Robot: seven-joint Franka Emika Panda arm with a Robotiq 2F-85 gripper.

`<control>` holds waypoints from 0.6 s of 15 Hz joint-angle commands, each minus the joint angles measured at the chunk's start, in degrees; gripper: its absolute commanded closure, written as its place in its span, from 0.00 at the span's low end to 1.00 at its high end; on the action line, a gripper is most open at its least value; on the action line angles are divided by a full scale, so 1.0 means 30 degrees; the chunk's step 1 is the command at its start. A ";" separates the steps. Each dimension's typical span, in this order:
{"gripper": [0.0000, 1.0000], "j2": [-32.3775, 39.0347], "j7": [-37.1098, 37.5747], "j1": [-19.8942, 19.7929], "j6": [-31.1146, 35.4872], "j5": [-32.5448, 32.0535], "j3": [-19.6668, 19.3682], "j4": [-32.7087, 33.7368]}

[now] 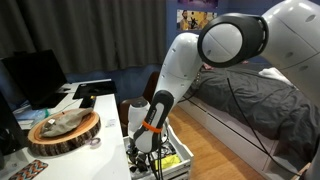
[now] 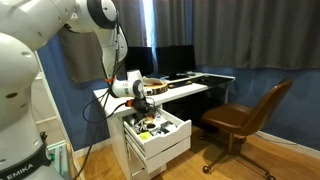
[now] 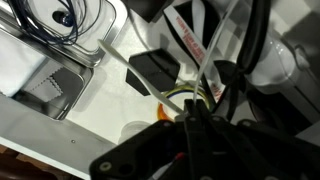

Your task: Pick up the sun glasses from the table and put them in the open drawer

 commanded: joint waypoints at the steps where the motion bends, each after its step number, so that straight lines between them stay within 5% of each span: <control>1: 0.99 0.0778 -0.1339 -0.1130 -0.0715 0.0110 0.1377 0.1037; 2: 0.79 0.0801 -0.1493 -0.1303 -0.0832 0.0118 0.1534 0.1048; 6: 0.52 0.0171 -0.1366 -0.1817 -0.0208 0.0199 0.1652 0.0138; 9: 0.31 -0.0858 -0.0351 -0.0890 0.0648 0.0077 0.0383 -0.0851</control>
